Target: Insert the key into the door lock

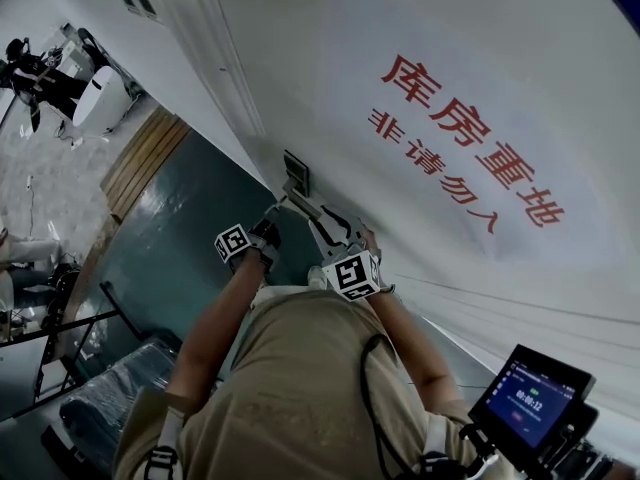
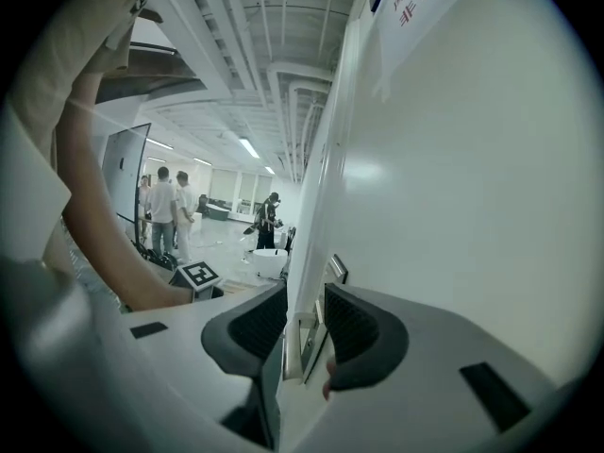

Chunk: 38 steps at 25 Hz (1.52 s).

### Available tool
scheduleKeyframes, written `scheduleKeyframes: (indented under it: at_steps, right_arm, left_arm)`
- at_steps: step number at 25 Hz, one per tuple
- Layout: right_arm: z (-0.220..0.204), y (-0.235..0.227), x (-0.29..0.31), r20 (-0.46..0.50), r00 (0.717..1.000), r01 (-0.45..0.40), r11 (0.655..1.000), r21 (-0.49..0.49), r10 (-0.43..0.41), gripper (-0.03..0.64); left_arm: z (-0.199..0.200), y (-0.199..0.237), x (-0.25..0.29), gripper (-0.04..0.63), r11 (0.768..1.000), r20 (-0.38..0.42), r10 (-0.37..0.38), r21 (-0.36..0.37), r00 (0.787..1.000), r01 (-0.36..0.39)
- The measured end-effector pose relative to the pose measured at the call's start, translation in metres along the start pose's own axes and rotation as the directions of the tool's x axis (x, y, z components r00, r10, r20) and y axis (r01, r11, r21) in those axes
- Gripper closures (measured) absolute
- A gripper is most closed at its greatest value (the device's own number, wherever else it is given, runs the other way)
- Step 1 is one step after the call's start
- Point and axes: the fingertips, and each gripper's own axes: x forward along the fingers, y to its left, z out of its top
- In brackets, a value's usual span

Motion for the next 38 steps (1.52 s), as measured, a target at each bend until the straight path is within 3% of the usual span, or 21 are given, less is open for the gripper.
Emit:
scheduleKeyframes:
  at_steps: [19, 38]
  right_arm:
    - [-0.020, 0.015, -0.012, -0.035, 0.999, -0.020, 0.999, 0.037, 0.021, 0.486]
    - [-0.023, 0.003, -0.020, -0.029, 0.999, -0.017, 1.000, 0.020, 0.018, 0.486]
  left_arm:
    - [-0.001, -0.001, 0.027, 0.563, 0.996, 0.027, -0.015, -0.082, 1.000, 0.017]
    - [-0.004, -0.003, 0.042, 0.563, 0.996, 0.034, -0.024, -0.082, 0.999, 0.027]
